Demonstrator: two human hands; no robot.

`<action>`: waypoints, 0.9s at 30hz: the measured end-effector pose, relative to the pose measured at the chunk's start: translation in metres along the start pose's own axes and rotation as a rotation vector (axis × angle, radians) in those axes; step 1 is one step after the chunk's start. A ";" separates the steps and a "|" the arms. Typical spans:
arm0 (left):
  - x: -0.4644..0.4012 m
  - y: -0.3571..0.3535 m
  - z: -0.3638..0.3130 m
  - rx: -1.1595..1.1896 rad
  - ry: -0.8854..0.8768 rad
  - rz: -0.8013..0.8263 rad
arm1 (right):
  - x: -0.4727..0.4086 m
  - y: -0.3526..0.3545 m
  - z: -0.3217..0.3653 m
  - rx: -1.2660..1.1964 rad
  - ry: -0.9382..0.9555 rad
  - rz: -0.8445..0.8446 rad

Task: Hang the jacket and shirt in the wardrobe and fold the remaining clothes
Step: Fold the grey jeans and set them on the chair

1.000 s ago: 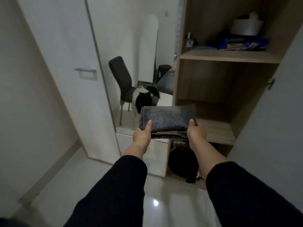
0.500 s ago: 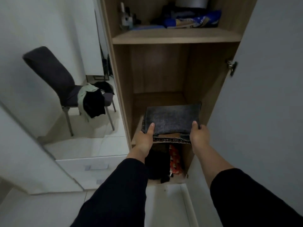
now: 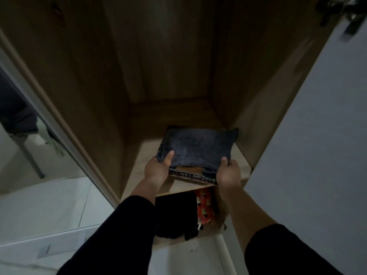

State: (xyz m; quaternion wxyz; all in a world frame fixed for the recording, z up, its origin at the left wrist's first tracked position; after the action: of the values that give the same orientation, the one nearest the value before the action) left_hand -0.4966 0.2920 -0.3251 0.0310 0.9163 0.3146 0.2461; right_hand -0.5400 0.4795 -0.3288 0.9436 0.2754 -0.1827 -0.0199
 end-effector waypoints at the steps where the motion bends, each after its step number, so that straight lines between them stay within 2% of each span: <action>1: -0.011 -0.001 0.004 -0.009 -0.011 -0.011 | -0.007 -0.009 -0.002 0.003 0.001 0.006; 8: -0.054 -0.005 0.018 0.030 -0.090 -0.176 | -0.032 -0.044 -0.006 0.088 -0.030 0.005; 11: -0.053 0.008 0.021 0.215 -0.067 -0.213 | -0.021 -0.056 -0.004 0.078 -0.065 0.120; 13: -0.044 0.012 0.024 0.247 -0.118 -0.178 | -0.009 -0.068 0.000 0.049 -0.093 0.225; 16: -0.029 0.008 0.027 0.123 -0.322 -0.091 | 0.015 -0.089 0.011 0.011 -0.075 0.405; 18: -0.022 0.007 0.029 -0.081 -0.388 -0.062 | 0.031 -0.099 0.019 -0.034 -0.082 0.562; 19: -0.020 0.009 0.031 -0.223 -0.407 -0.074 | 0.033 -0.104 0.019 -0.010 -0.059 0.569; 21: -0.017 0.015 0.036 -0.427 -0.405 -0.072 | 0.030 -0.103 0.020 0.184 0.129 0.427; 24: -0.006 0.017 0.042 -0.586 -0.397 -0.014 | 0.019 -0.078 0.018 0.562 0.446 -0.007; 27: -0.001 0.012 0.046 -0.787 -0.438 0.021 | 0.000 -0.055 0.014 0.787 0.735 -0.330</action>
State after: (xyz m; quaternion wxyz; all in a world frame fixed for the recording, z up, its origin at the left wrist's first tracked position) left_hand -0.4686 0.2862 -0.3632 0.4405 0.8684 0.1738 0.1474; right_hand -0.5410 0.4253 -0.3468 0.7556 0.6205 0.2100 -0.0001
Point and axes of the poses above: each hand's wrist, its own x-axis away from the middle knuckle, its own y-axis out of the back of the hand, z = x × y, the point moved 1 cm from there along -x, towards the middle knuckle, and after that the axes turned 14 degrees about x, right-handed, at the moved point
